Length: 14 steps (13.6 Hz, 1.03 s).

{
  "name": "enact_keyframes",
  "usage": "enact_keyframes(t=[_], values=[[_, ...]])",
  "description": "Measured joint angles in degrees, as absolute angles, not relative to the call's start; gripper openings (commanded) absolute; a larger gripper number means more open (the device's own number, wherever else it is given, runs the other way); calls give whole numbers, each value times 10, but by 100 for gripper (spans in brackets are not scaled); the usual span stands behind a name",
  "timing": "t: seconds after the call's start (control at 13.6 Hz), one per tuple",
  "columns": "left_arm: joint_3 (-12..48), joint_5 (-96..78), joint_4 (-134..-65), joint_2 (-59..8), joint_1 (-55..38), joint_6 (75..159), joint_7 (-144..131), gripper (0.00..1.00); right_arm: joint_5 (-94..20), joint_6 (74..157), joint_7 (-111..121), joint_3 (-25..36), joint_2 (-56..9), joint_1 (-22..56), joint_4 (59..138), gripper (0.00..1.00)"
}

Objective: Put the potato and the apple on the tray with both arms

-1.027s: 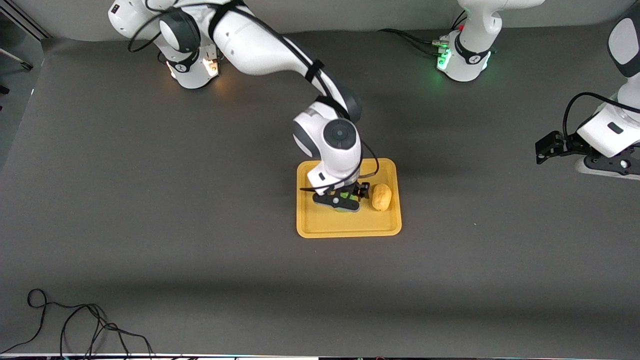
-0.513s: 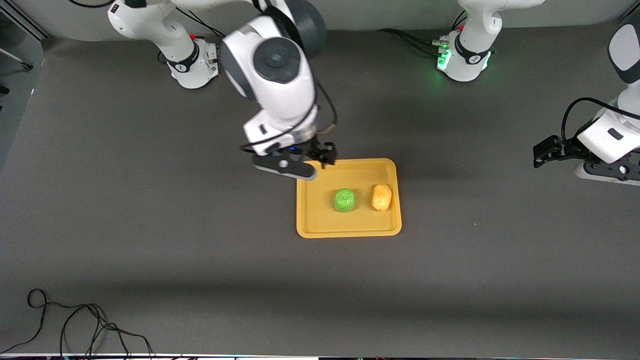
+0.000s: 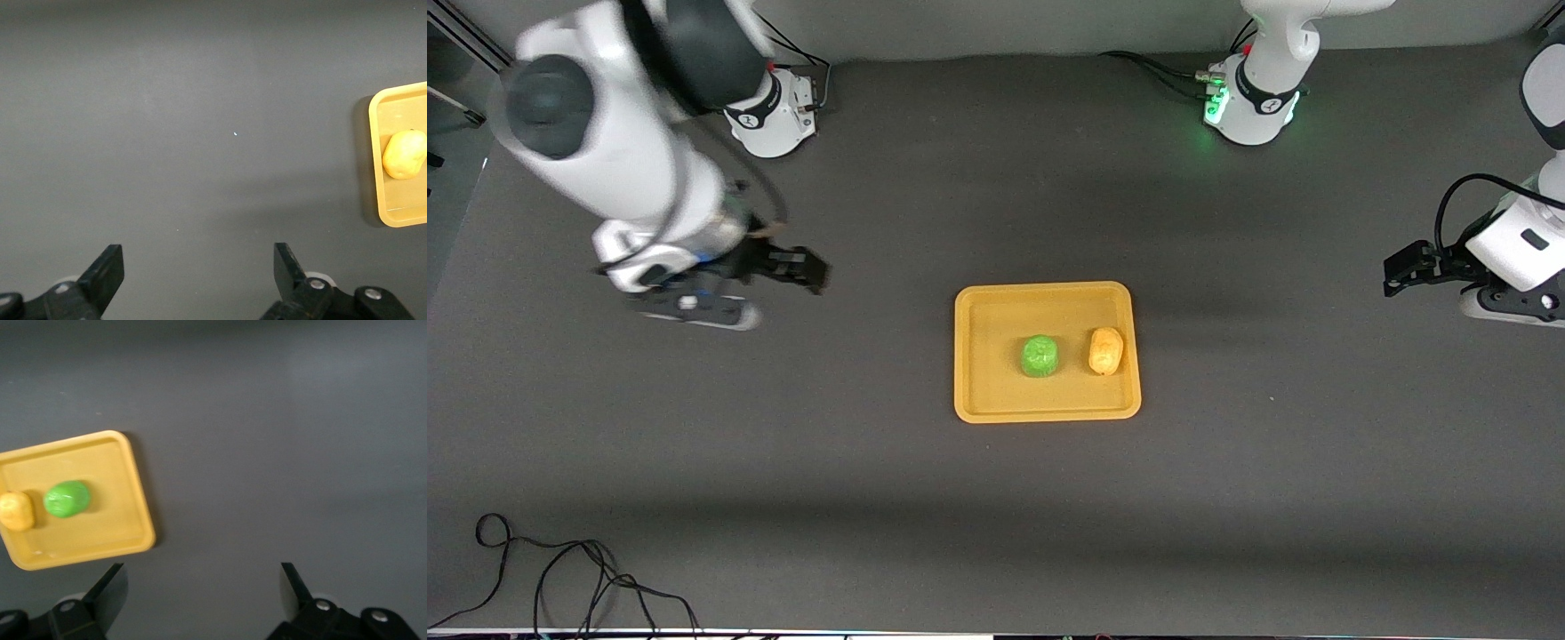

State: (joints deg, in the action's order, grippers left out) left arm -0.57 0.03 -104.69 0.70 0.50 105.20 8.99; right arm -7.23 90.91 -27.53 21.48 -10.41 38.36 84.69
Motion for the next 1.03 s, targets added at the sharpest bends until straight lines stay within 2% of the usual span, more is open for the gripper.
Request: enact_keyframes(t=[0.29, 0.59, 0.73, 1.03], values=[[-6, 0, -1047, 6, 6, 1052, 90, 100, -48, 909, -175, 74, -31, 168, 918, 100], [-6, 0, -1047, 6, 6, 1052, 90, 100, -36, 909, -69, 37, -19, 46, 930, 100], [-5, 0, -1047, 6, 6, 1052, 90, 100, -35, 909, -30, 26, -18, 7, 931, 100], [-5, 0, -1047, 5, 6, 1051, 90, 100, -22, 908, -1, 23, -15, 2, 931, 100]])
